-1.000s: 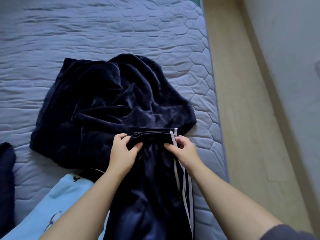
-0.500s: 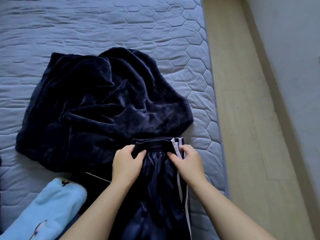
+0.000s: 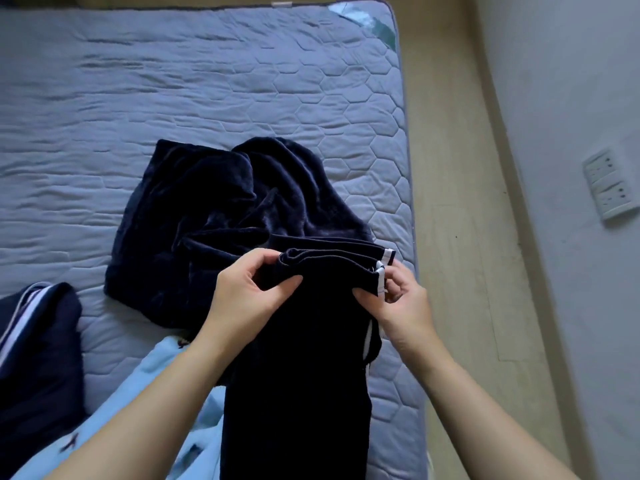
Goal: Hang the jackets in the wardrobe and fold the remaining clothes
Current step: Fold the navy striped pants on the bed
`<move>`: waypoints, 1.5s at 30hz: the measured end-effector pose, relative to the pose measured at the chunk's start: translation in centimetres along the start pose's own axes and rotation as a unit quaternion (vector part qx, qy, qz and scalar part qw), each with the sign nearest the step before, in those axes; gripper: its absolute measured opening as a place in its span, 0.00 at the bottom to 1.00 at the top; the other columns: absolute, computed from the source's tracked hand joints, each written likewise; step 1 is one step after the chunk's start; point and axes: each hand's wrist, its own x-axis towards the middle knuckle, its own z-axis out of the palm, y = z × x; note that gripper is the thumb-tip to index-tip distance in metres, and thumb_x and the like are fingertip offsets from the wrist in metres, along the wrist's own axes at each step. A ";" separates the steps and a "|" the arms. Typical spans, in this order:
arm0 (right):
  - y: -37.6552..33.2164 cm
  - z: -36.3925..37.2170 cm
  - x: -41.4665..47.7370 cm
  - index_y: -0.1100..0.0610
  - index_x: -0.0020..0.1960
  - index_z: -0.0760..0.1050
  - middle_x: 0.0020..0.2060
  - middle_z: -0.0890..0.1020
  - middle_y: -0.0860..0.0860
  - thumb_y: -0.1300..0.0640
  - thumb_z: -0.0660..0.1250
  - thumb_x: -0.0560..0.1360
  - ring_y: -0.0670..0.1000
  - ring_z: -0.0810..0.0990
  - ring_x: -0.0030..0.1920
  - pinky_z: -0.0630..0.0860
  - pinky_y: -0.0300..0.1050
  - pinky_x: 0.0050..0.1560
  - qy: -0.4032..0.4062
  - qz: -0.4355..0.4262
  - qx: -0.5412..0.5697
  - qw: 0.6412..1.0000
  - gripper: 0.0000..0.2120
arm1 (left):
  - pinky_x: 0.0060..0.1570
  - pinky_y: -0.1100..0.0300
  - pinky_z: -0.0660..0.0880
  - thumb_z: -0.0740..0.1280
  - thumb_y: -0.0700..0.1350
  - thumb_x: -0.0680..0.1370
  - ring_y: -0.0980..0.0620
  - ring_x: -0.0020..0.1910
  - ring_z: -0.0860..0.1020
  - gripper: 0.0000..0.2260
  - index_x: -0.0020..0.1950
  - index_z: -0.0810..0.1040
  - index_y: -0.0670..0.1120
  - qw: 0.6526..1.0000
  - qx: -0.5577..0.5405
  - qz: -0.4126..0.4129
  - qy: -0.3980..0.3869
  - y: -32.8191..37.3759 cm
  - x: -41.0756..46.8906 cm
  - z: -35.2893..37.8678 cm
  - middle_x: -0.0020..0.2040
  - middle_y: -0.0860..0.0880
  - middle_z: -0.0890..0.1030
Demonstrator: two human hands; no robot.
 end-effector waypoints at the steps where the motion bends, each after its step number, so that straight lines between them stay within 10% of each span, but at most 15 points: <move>1: -2.9 -0.2 -0.9 0.54 0.46 0.80 0.56 0.82 0.55 0.68 0.75 0.68 0.51 0.83 0.50 0.77 0.47 0.54 -0.018 -0.003 0.021 1.000 0.13 | 0.44 0.69 0.75 0.76 0.44 0.69 0.59 0.44 0.82 0.10 0.46 0.81 0.56 1.000 -0.003 0.025 -0.004 2.6 -0.1 -1.2 0.44 0.55 0.84; 5: -14.2 -0.7 -4.3 0.55 0.47 0.77 0.41 0.84 0.49 0.70 0.73 0.68 0.47 0.81 0.42 0.78 0.41 0.47 -0.050 -0.050 0.023 0.997 0.14 | 0.46 0.67 0.74 0.76 0.43 0.68 0.58 0.43 0.79 0.17 0.51 0.76 0.57 0.993 -0.023 0.110 -0.017 12.7 -1.2 -5.1 0.45 0.57 0.81; 10: -24.5 -0.9 -8.2 0.45 0.56 0.69 0.45 0.76 0.64 0.71 0.70 0.68 0.57 0.76 0.42 0.76 0.49 0.48 -0.061 -0.156 -0.074 0.983 0.27 | 0.55 0.61 0.75 0.76 0.44 0.66 0.53 0.55 0.79 0.41 0.69 0.60 0.70 0.991 0.075 0.088 -0.062 22.1 -2.4 -9.5 0.62 0.55 0.74; 14: -28.6 -1.2 -8.4 0.60 0.48 0.73 0.37 0.77 0.57 0.67 0.69 0.65 0.51 0.74 0.37 0.75 0.51 0.42 -0.156 -0.095 -0.272 0.945 0.13 | 0.43 0.62 0.75 0.73 0.41 0.66 0.56 0.43 0.80 0.19 0.52 0.77 0.60 0.945 0.287 0.055 -0.149 26.2 -2.4 -10.6 0.43 0.56 0.81; 19: -30.0 -1.9 -9.1 0.64 0.46 0.70 0.35 0.72 0.49 0.60 0.67 0.59 0.47 0.70 0.37 0.69 0.44 0.40 -0.171 -0.055 -0.233 0.956 0.17 | 0.30 0.63 0.68 0.71 0.42 0.65 0.58 0.28 0.72 0.05 0.38 0.77 0.49 0.953 0.226 0.004 -0.205 27.5 -2.6 -11.0 0.29 0.55 0.75; 26: -25.8 -2.9 -8.9 0.49 0.55 0.72 0.43 0.81 0.47 0.67 0.72 0.65 0.47 0.80 0.44 0.76 0.44 0.51 -0.202 -0.019 -0.156 0.967 0.23 | 0.35 0.62 0.71 0.74 0.39 0.65 0.59 0.31 0.74 0.08 0.42 0.80 0.43 0.978 0.098 -0.058 -0.175 23.7 -3.6 -9.5 0.32 0.53 0.77; 31: -24.2 -3.9 -6.5 0.56 0.57 0.78 0.54 0.83 0.55 0.60 0.74 0.63 0.54 0.82 0.56 0.76 0.50 0.61 -0.193 0.036 -0.103 0.975 0.22 | 0.48 0.61 0.79 0.74 0.35 0.70 0.52 0.47 0.83 0.12 0.51 0.82 0.46 0.980 -0.077 -0.111 -0.148 21.0 -2.2 -7.9 0.48 0.46 0.85; 36: -23.3 -4.0 -3.1 0.59 0.56 0.78 0.52 0.83 0.57 0.65 0.75 0.67 0.52 0.82 0.50 0.75 0.57 0.63 -0.156 0.053 -0.149 0.975 0.18 | 0.48 0.57 0.76 0.73 0.33 0.70 0.51 0.45 0.81 0.11 0.47 0.80 0.47 0.984 -0.021 -0.125 -0.121 20.3 0.1 -6.2 0.44 0.48 0.83; 45: -22.3 -5.0 -2.9 0.57 0.41 0.68 0.30 0.74 0.44 0.71 0.71 0.67 0.42 0.72 0.31 0.71 0.35 0.34 -0.129 -0.071 -0.200 0.969 0.15 | 0.41 0.69 0.74 0.76 0.33 0.66 0.63 0.36 0.77 0.16 0.45 0.79 0.52 0.994 0.044 -0.020 -0.102 20.3 0.3 -4.8 0.37 0.57 0.80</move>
